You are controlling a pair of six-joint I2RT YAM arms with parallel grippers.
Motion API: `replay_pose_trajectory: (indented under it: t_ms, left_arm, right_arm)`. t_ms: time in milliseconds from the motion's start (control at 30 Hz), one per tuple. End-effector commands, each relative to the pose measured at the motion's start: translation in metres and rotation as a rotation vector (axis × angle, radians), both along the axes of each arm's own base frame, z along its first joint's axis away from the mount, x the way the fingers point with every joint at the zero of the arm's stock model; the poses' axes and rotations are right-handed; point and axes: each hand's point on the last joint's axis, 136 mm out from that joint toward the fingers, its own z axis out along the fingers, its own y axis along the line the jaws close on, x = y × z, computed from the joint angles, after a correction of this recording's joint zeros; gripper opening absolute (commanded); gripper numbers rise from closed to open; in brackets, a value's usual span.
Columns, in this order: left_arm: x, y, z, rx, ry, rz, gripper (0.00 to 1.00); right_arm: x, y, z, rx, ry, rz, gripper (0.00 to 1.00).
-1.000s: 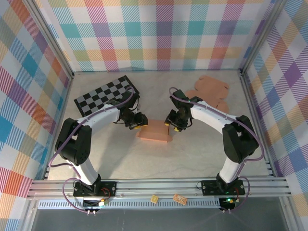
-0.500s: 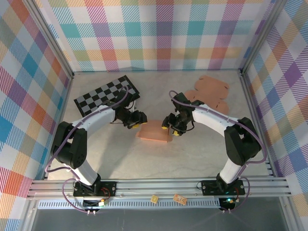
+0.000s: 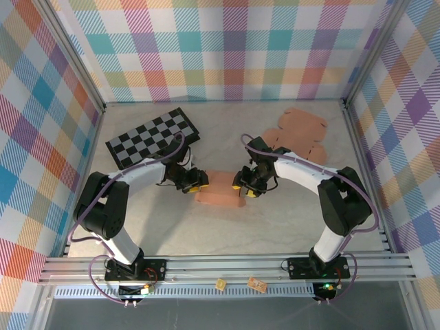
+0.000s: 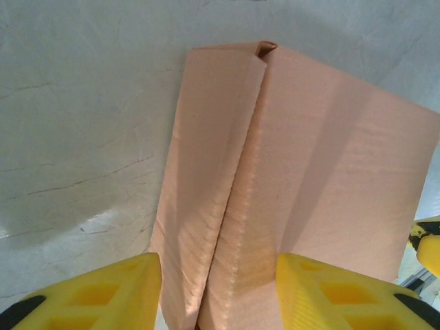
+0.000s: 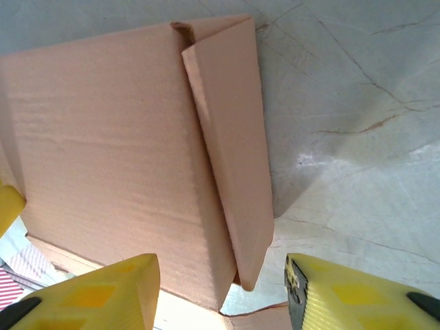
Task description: Fold the paper box
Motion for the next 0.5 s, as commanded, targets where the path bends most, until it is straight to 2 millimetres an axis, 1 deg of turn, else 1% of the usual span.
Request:
replay_pose_trajectory:
  t_ms: [0, 133, 367, 467]
  left_arm:
    - [-0.004, 0.003, -0.003, -0.008, 0.003, 0.009, 0.44]
    - [-0.003, 0.003, -0.003, -0.012, -0.005, 0.015, 0.41]
    - [-0.002, 0.001, 0.000, -0.027, -0.009, 0.016, 0.39]
    - [0.000, -0.001, 0.005, -0.043, -0.021, 0.017, 0.38]
  right_arm:
    - [-0.005, 0.001, -0.011, -0.007, 0.019, 0.023, 0.51]
    - [-0.004, 0.000, -0.016, -0.019, 0.024, 0.026, 0.47]
    - [-0.002, 0.003, -0.022, -0.013, 0.026, 0.038, 0.39]
    - [-0.004, 0.002, -0.025, -0.020, 0.034, 0.045, 0.36]
